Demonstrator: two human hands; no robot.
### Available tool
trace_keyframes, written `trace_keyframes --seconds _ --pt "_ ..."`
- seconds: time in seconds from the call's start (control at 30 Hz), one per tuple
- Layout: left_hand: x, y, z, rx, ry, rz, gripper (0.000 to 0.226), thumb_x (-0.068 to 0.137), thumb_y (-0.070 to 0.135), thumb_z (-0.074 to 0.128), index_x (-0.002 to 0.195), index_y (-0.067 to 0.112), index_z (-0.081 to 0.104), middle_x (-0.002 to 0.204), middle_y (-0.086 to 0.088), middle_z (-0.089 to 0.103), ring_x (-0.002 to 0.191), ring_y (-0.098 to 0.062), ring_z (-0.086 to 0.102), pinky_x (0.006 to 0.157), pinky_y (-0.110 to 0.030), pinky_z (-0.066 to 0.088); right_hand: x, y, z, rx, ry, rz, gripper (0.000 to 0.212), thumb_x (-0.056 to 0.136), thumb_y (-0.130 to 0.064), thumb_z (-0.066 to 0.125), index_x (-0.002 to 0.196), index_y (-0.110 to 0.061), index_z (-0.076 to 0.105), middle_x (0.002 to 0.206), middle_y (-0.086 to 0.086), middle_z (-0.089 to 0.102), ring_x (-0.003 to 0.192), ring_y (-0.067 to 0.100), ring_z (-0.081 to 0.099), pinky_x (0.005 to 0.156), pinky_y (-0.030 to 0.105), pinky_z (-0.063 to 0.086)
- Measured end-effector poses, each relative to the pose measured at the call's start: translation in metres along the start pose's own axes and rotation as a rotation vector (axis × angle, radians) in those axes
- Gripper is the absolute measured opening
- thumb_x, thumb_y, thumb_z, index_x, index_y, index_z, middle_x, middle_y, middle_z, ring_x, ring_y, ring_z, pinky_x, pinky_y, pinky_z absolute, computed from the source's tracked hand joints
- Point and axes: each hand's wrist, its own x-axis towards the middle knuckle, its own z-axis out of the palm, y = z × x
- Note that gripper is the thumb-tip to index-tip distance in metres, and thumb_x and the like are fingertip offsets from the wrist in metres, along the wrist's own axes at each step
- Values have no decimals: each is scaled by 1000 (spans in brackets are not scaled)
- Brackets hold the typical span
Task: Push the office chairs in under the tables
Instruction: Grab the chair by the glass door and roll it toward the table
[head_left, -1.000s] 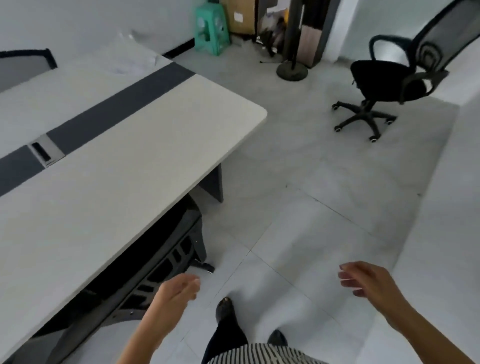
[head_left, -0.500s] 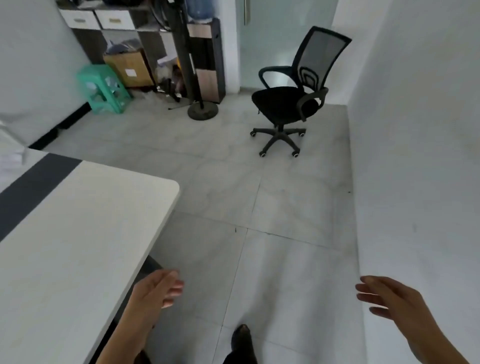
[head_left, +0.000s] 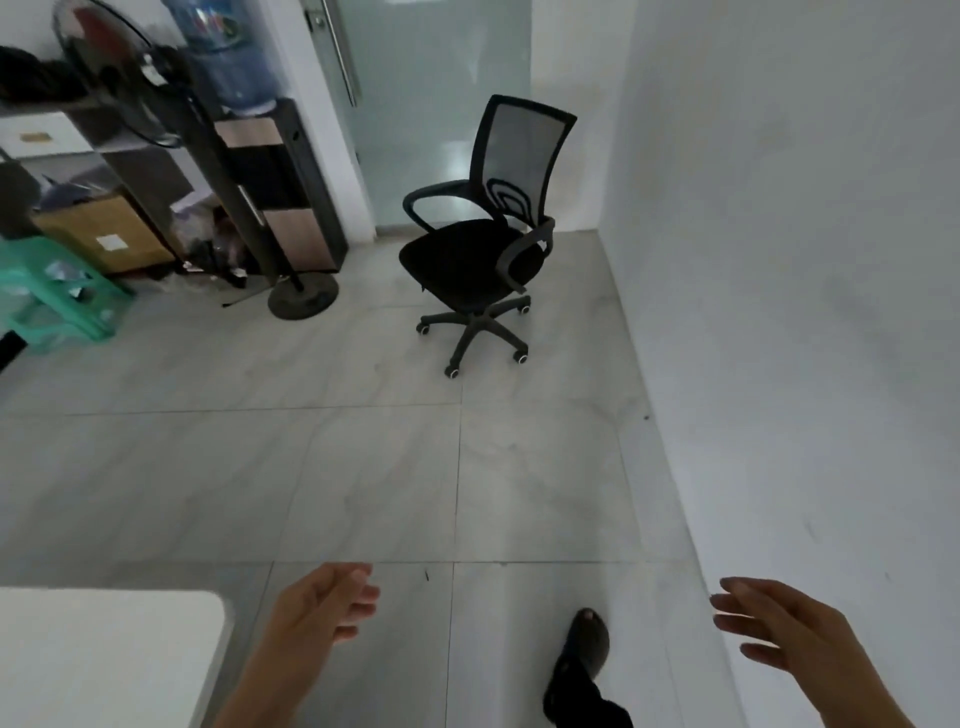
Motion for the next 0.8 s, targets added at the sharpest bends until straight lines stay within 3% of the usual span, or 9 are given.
trace_keyframes --seconds 0.2,0.3,0.43,0.63,0.8 --pt "100 92 46 -5 39 51 15 91 10 53 88 11 68 73 -8 74 72 -25 68 64 -34 49 133 -104 4 -61 -53 -63 11 89 -12 61 90 -9 72 80 6 77 74 21 73 73 41 50" --pt "143 134 70 -55 89 95 16 91 10 53 88 12 69 77 -10 74 74 -24 69 65 -34 49 195 -160 13 -125 -101 -130 12 90 -13 60 91 -12 72 83 4 77 79 20 72 72 40 50" --pt "197 161 97 -60 49 32 15 91 10 53 90 11 68 77 -9 75 74 -24 69 63 -32 49 267 -219 26 -142 -137 -204 13 91 -16 59 92 -17 72 84 -1 77 79 15 72 75 39 52" --pt "321 207 116 -32 56 -35 14 90 10 54 90 7 68 78 -11 73 73 -27 67 66 -34 48 380 -258 57 -121 -106 -121 11 89 -10 61 90 -11 72 79 4 77 73 17 73 70 39 50" --pt "440 293 133 9 23 39 15 91 11 54 87 11 68 71 -6 74 75 -27 67 65 -33 46 468 -318 76 -84 -46 -66 11 88 -10 61 91 -7 72 81 7 76 85 28 71 73 42 50"
